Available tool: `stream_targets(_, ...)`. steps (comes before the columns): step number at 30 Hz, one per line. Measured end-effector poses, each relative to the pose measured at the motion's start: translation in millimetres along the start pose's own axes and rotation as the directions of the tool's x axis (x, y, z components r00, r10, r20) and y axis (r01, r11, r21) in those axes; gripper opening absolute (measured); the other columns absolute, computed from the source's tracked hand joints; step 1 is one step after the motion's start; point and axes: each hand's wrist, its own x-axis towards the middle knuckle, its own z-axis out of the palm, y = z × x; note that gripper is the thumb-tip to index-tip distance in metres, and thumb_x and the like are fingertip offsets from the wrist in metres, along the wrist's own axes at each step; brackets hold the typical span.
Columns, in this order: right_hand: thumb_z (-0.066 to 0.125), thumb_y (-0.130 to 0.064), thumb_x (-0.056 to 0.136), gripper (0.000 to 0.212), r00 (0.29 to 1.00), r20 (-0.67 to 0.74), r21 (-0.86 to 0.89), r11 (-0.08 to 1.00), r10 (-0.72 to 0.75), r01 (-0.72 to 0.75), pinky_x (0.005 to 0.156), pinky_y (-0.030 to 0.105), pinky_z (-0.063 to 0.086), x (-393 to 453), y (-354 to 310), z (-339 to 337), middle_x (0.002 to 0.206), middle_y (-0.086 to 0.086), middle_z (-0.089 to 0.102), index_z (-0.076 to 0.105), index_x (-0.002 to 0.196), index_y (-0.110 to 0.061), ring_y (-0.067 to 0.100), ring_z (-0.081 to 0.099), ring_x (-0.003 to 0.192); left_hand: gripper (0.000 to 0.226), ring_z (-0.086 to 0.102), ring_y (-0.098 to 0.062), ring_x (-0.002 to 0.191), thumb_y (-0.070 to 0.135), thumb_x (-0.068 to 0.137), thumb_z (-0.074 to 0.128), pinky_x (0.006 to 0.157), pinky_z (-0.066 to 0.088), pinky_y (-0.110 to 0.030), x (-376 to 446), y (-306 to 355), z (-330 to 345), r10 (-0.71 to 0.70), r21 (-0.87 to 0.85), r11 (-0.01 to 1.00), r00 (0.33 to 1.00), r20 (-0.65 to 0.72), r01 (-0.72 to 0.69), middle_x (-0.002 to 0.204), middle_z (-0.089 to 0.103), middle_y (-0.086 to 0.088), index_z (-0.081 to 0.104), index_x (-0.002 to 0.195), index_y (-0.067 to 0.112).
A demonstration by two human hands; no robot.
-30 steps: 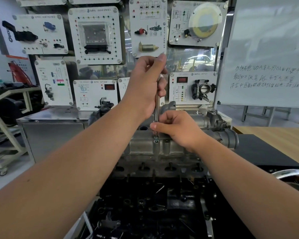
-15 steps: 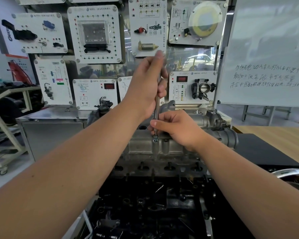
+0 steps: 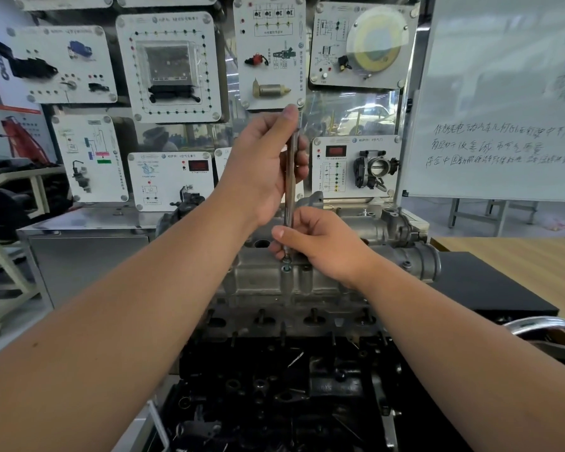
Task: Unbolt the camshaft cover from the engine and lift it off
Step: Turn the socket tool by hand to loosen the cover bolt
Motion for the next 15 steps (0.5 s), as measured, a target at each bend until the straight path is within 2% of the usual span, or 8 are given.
stream_targets(2,0.067,-0.015,0.095,0.019,1.000,0.001,0.079,0.997,0.021,-0.021,0.084,0.040,0.059,0.5,-0.8,0.4,0.088,0.014,0.077,0.063,0.078,-0.013,0.022,0.073,0.079,0.018,0.054,-0.012,0.052,0.026,0.105,0.058,0.049,0.046,-0.025,0.7,0.2,-0.8,-0.009,-0.017,1.000,1.000,-0.014,0.009,0.065,0.060,0.001,0.056,0.089,0.017)
stream_targets(4,0.066,-0.014,0.096,0.020,0.999,0.015,0.136,0.990,0.036,-0.038,0.081,0.034,0.060,-0.1,-1.3,0.4,0.092,0.016,0.077,0.069,0.077,-0.015,0.019,0.072,0.079,0.023,0.047,-0.010,0.049,0.033,0.108,0.049,0.046,0.038,-0.024,1.0,0.6,-1.9,-0.033,-0.008,0.999,0.999,0.014,0.033,0.067,0.059,0.003,0.061,0.097,0.017)
stream_targets(6,0.065,-0.015,0.098,0.015,0.998,0.033,0.132,0.989,0.055,-0.059,0.080,0.027,0.060,-0.4,-1.1,-0.3,0.094,0.013,0.078,0.074,0.086,-0.012,0.016,0.073,0.081,0.036,0.039,-0.009,0.048,0.039,0.111,0.038,0.047,0.030,-0.024,0.9,0.5,-3.4,-0.063,-0.004,0.998,0.996,0.063,0.063,0.069,0.058,0.004,0.065,0.103,0.016)
stream_targets(9,0.062,-0.020,0.100,0.018,0.996,0.047,0.079,0.994,0.070,-0.074,0.077,0.021,0.057,0.4,-1.1,-2.2,0.090,0.003,0.079,0.076,0.096,-0.008,0.010,0.073,0.081,0.034,0.043,-0.008,0.051,0.035,0.111,0.038,0.051,0.034,-0.025,0.6,2.3,-5.2,-0.039,0.022,0.999,0.996,0.077,0.038,0.070,0.059,0.005,0.063,0.101,0.015)
stream_targets(12,0.059,-0.027,0.101,0.020,0.997,0.052,-0.013,0.998,0.061,-0.061,0.085,0.028,0.059,0.8,-2.0,-1.1,0.092,0.000,0.079,0.075,0.094,-0.017,0.013,0.075,0.087,0.017,0.052,-0.009,0.054,0.025,0.108,0.052,0.053,0.045,-0.024,0.5,4.6,-4.0,0.026,0.065,0.998,1.000,0.004,-0.026,0.067,0.059,0.005,0.056,0.094,0.016)
stream_targets(15,0.060,-0.030,0.100,0.018,0.995,0.062,-0.045,0.996,0.080,-0.078,0.092,0.035,0.059,2.7,-3.6,1.1,0.094,0.003,0.079,0.069,0.099,-0.014,0.019,0.075,0.092,0.020,0.045,-0.008,0.048,0.027,0.106,0.056,0.048,0.040,-0.023,0.2,1.7,-1.5,0.055,0.076,0.996,0.997,-0.051,-0.051,0.067,0.055,0.006,0.048,0.090,0.018)
